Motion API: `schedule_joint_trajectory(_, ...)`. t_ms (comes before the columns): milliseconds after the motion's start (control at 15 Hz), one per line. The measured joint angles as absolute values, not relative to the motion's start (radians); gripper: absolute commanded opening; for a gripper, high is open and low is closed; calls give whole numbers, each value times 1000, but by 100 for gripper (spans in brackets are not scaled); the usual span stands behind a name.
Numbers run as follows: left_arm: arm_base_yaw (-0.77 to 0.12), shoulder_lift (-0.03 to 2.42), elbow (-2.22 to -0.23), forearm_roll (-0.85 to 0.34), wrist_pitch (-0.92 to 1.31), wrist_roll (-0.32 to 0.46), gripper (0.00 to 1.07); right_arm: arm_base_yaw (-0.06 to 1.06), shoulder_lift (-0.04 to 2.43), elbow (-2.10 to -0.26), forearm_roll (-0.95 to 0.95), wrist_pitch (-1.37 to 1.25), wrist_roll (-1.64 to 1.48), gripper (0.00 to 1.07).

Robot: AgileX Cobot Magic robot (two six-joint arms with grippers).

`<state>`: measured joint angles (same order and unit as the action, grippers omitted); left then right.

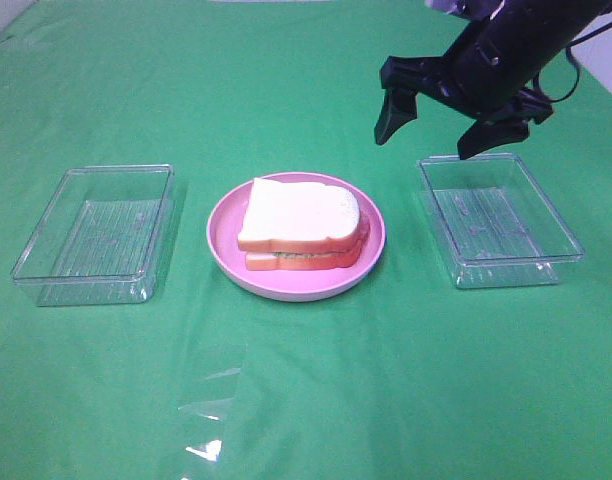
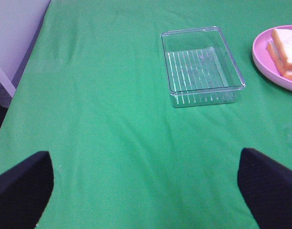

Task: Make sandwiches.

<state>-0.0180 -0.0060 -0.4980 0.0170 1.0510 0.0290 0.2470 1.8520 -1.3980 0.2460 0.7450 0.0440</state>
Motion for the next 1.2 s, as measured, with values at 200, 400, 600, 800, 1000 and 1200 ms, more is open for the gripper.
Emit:
schedule_joint_trajectory(200, -18, -6, -498, 17, 1051, 29, 97, 111, 1839, -1466, 213, 873, 40, 93)
schedule_joint_trajectory(400, -18, -6, -498, 17, 1051, 29, 97, -4, 1838, -1507, 141, 916, 35, 93)
schedule_joint_trajectory(600, -18, -6, -498, 17, 1051, 29, 97, -13, 1838, -1507, 56, 1056, 35, 93)
schedule_joint_trajectory(800, -18, -6, -498, 17, 1051, 29, 97, -13, 1765, -1427, 54, 1100, 35, 92)
schedule_joint_trajectory(1000, -18, -6, -498, 17, 1051, 29, 97, -13, 1567, -1217, 52, 1088, 16, 92)
schedule_joint_trajectory(1200, -18, -6, -498, 17, 1051, 29, 97, -13, 1342, -1013, 52, 1076, 14, 92)
